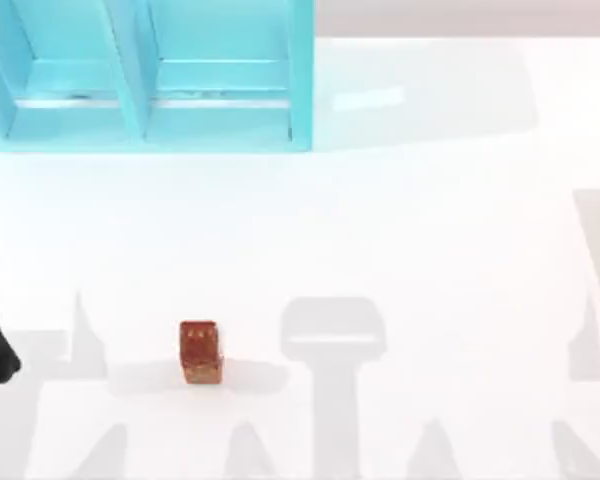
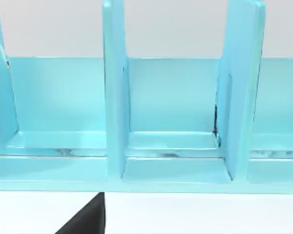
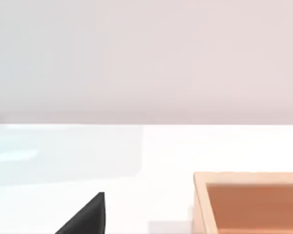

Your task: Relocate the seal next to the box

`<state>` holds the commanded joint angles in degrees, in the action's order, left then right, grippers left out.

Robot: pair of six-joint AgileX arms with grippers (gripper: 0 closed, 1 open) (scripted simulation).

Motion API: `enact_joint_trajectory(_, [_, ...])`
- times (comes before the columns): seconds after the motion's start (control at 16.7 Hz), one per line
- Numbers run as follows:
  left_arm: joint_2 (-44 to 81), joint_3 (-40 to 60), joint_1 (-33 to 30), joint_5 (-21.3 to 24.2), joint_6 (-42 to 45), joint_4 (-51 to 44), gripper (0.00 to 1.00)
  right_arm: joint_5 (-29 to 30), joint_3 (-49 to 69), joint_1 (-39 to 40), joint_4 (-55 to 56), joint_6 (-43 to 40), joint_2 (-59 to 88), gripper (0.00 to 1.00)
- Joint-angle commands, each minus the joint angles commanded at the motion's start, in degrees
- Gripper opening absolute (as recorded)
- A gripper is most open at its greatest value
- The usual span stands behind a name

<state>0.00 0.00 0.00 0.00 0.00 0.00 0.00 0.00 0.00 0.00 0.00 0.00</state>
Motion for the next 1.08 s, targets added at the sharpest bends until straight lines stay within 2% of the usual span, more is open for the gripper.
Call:
enact_joint_trajectory(0.24, [0.0, 0.0, 0.0, 0.0, 0.0, 0.0, 1.00, -0.2, 1.3, 0.6, -0.8, 0.3, 1.0, 1.00])
enact_joint_trajectory(0.48, [0.0, 0.0, 0.0, 0.0, 0.0, 0.0, 1.00, -1.4, 10.4, 4.8, -6.3, 2.9, 8.7, 1.00])
enact_joint_trajectory(0.78, [0.0, 0.0, 0.0, 0.0, 0.0, 0.0, 1.00, -3.3, 32.1, 14.0, -19.2, 9.0, 26.7, 1.00])
enact_joint_trajectory(1.08, [0.0, 0.0, 0.0, 0.0, 0.0, 0.0, 1.00, -5.3, 60.0, 25.3, -35.8, 17.2, 50.4, 1.00])
